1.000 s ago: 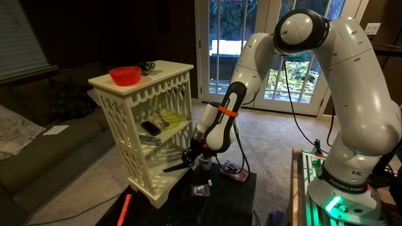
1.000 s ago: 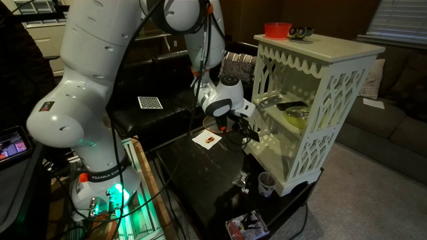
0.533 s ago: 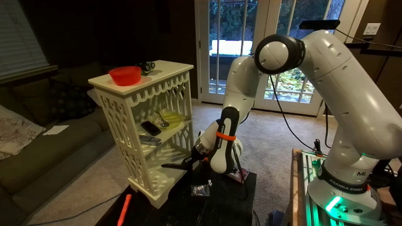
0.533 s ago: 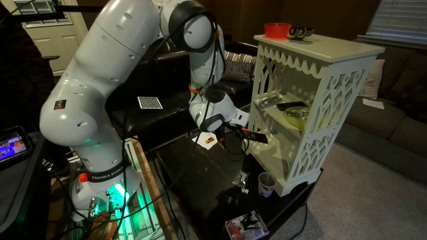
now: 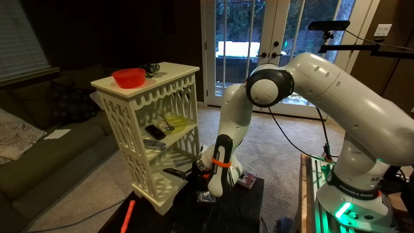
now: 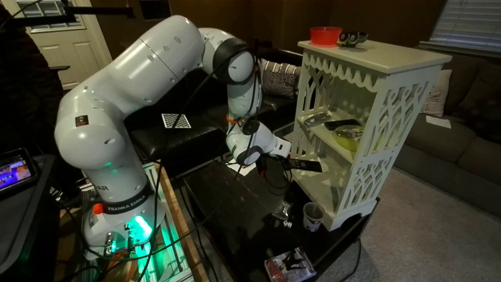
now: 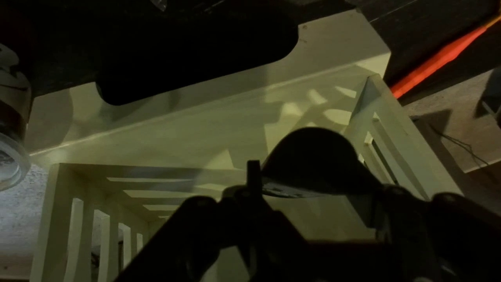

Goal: Move one black remote control to the bottom shelf.

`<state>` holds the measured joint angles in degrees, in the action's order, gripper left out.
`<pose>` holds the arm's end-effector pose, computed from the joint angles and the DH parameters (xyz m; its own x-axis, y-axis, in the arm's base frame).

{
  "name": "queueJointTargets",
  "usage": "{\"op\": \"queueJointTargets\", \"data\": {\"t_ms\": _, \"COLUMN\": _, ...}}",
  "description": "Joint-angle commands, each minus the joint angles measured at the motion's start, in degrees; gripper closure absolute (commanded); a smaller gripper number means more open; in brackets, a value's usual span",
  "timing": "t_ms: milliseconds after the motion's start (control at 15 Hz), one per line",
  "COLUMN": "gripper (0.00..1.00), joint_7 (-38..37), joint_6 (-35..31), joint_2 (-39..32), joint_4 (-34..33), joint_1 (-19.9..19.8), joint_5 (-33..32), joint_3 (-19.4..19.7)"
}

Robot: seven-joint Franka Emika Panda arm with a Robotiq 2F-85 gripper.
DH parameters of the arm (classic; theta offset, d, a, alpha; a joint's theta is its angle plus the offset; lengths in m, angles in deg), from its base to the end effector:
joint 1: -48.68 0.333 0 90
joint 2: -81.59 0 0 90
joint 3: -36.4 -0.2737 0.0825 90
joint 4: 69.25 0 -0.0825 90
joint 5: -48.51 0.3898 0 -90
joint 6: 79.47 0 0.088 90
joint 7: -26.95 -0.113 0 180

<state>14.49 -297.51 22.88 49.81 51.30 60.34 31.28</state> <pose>0.5102 0.0450 -0.0114 0.7188 -0.3511 0.6001 -0.2757 -0.9363 -0.2176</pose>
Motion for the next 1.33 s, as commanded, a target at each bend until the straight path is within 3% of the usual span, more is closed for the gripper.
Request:
{"op": "queueJointTargets", "data": {"t_ms": 0, "gripper": 0.44, "joint_7": 0.13, "joint_6": 1.27, "joint_2": -0.61, "joint_4": -0.79, "joint_1": -0.14, "joint_5": 0.25, "joint_3": -0.24}}
{"op": "queueJointTargets", "data": {"t_ms": 133, "gripper": 0.44, "joint_7": -0.03, "joint_6": 3.08, "joint_2": -0.95, "joint_4": -1.27, "joint_1": -0.35, "joint_5": 0.23, "joint_3": -0.53}}
{"op": "queueJointTargets", "data": {"t_ms": 200, "gripper": 0.69, "joint_7": -0.06, "joint_6": 3.14, "joint_2": -0.94, "joint_4": -1.33, "joint_1": -0.35, "joint_5": 0.23, "joint_3": -0.55}}
{"op": "queueJointTargets", "data": {"t_ms": 800, "gripper": 0.69, "joint_7": 5.56, "joint_6": -6.24, "joint_2": -8.89, "joint_4": -9.81, "joint_1": 9.81, "joint_5": 11.08, "joint_3": 6.91}}
{"op": "queueJointTargets", "data": {"t_ms": 1267, "gripper": 0.69, "joint_7": 14.59, "joint_6": -5.18, "joint_2": -17.33, "joint_4": -21.82, "joint_1": 16.35, "joint_5": 20.22, "joint_3": 12.28}}
